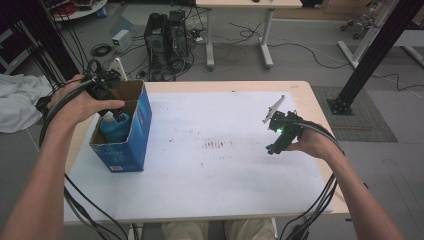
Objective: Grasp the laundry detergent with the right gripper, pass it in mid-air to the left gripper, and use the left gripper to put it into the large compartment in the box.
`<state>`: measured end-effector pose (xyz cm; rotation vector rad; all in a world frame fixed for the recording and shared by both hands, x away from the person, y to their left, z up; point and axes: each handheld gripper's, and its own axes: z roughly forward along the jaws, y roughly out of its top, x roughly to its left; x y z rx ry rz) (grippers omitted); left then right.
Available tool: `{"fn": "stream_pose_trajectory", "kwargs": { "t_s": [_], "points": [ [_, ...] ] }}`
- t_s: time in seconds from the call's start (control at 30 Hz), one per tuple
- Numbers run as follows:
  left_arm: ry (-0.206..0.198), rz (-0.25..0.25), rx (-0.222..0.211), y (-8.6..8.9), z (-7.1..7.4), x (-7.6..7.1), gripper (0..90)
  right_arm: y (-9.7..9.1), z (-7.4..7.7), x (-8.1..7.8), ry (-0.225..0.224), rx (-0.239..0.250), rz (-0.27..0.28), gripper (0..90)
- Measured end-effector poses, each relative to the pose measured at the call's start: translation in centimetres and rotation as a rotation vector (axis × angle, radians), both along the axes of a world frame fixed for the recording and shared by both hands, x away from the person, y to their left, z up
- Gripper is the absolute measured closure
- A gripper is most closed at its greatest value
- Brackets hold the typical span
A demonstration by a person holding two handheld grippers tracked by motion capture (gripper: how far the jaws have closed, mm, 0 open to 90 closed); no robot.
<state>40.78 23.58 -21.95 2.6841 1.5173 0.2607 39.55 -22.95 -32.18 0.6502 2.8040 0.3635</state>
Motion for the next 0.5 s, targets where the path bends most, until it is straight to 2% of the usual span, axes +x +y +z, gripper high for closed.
{"fn": "stream_pose_trajectory", "kwargs": {
  "t_s": [0.07,0.1,0.13,0.17,0.2,0.23,0.3,0.37,0.4,0.43,0.47,0.5],
  "points": [
    [-0.025,0.007,0.018,-0.2,1.0,0.3,31.4,-0.3,0.1,0.0,-0.006,0.002,0.0,13.3],
    [-0.013,0.001,0.009,-0.1,0.6,0.2,31.4,-0.4,0.1,-0.1,-0.007,0.001,-0.006,13.3],
    [-0.026,0.0,0.029,-0.3,1.3,0.4,31.3,-0.3,0.1,-0.1,-0.007,0.001,-0.004,13.3],
    [-0.018,0.0,0.012,-0.1,0.9,0.3,31.4,-0.5,0.1,-0.2,-0.001,-0.004,-0.015,13.3],
    [-0.027,0.004,0.025,-0.2,1.2,0.4,31.3,-0.4,0.1,-0.1,-0.007,0.001,-0.004,13.3],
    [-0.036,-0.012,0.022,-0.6,1.9,0.5,31.3,-0.5,0.1,-0.1,-0.006,0.0,-0.006,13.3],
    [-0.047,-0.026,0.016,-1.0,2.4,0.6,30.1,-0.5,0.1,-0.1,-0.005,0.0,-0.01,13.3],
    [-0.027,0.003,0.029,-0.2,1.2,0.4,30.0,-0.5,0.1,-0.1,-0.002,-0.004,-0.014,13.3],
    [-0.064,-0.039,0.01,-1.8,3.0,0.6,29.9,-0.5,0.1,-0.1,-0.007,0.0,-0.004,13.3],
    [-0.031,-0.003,0.023,-0.5,1.6,0.5,30.0,-0.5,0.2,-0.1,-0.001,-0.004,-0.017,13.3],
    [0.013,0.005,-0.008,0.2,-0.9,-0.2,29.9,-0.5,0.1,-0.1,-0.002,-0.004,-0.015,13.3],
    [-0.065,-0.057,0.011,-2.2,3.4,0.7,29.9,0.1,0.0,0.1,-0.001,-0.001,0.004,13.3]
  ]
}}
